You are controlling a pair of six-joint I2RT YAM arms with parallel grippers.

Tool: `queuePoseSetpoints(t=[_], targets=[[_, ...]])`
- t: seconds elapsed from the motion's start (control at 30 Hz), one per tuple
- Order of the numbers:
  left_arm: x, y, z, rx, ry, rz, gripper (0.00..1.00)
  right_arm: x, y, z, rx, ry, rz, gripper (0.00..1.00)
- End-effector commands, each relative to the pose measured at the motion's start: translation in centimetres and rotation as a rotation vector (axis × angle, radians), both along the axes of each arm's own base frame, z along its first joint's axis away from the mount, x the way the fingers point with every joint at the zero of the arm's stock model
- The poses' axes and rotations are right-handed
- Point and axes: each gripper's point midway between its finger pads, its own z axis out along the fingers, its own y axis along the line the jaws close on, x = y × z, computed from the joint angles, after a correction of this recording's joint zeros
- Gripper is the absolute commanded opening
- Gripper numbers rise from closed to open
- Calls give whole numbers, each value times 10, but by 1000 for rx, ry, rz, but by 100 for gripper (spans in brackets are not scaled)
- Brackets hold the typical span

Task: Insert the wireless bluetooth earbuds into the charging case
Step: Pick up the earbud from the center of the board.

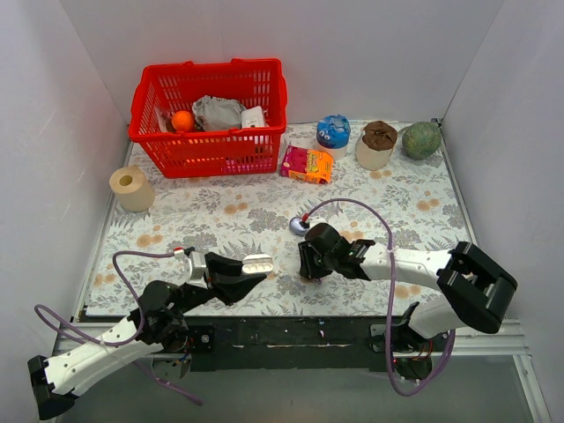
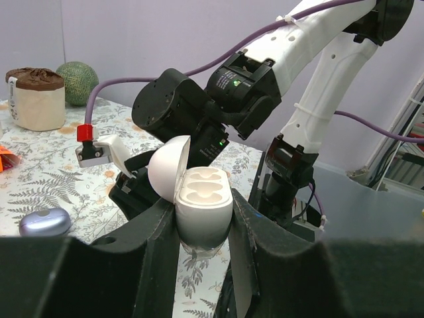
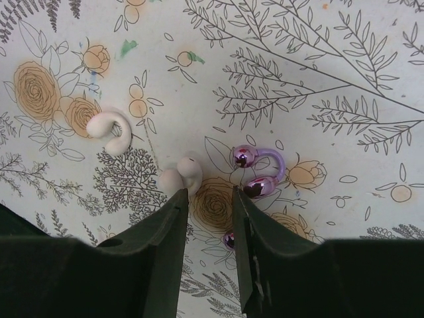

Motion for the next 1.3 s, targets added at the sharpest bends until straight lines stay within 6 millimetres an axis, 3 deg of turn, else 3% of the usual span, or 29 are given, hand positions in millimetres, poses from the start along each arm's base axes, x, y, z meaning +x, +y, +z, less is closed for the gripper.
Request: queuePoseSetpoints(t=[0.0,1.0,1.27], targets=[[2,2,10,-16,-10,13,0,12,11,8,26,-23,-18,41],[1,1,6,-11,10,2,0,8,23,-4,13,22,44,45],[1,0,5,-2,14,-1,0,11,30,-4,-5,-46,199,29]])
